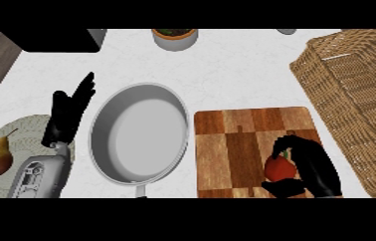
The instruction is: Pick the bell pepper from the cutting board and place it in the basket
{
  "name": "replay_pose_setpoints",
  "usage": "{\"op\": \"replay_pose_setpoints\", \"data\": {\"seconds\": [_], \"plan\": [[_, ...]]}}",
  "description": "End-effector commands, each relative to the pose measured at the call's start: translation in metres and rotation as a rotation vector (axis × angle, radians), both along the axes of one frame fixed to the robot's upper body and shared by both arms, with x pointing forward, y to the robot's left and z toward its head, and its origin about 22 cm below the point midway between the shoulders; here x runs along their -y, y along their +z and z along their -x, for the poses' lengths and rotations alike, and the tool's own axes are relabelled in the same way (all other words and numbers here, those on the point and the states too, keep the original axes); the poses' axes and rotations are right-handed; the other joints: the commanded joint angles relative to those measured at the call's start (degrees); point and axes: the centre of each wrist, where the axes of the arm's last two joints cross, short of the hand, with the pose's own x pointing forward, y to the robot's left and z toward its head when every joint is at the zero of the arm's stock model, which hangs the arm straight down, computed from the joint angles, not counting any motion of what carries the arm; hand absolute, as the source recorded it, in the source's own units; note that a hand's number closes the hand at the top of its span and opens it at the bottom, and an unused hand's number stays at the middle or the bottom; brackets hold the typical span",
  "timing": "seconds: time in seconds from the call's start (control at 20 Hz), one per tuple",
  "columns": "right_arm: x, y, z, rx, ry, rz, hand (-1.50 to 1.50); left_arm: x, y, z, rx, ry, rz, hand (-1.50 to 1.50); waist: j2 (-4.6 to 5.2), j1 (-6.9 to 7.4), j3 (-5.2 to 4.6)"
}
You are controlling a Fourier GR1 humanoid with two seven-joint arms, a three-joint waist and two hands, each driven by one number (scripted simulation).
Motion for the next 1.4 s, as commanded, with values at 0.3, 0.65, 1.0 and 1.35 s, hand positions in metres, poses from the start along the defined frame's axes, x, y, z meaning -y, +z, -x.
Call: {"op": "replay_pose_setpoints", "data": {"seconds": [0.3, 0.65, 1.0, 1.35], "plan": [[-0.052, 0.014, -0.051, -0.136, 0.210, 0.427, 1.50, 0.006, -0.005, 0.007, 0.002, -0.002, 0.004, 0.00, 0.33, 0.70, 0.44], [-0.081, 0.050, -0.024, -0.036, 0.195, 0.136, 1.50, 0.001, -0.006, 0.009, -0.005, -0.003, -0.005, 0.00, 0.11, -0.39, 0.44], [-0.069, 0.135, -0.011, 0.135, 0.168, -0.248, 1.50, 0.012, -0.002, 0.004, 0.007, 0.019, 0.003, 0.00, -0.09, -0.89, 0.47], [-0.061, 0.237, 0.012, 0.319, 0.064, -0.348, 1.50, -0.001, 0.003, 0.002, -0.013, -0.008, 0.005, 0.00, -0.03, -0.08, 0.35]]}}
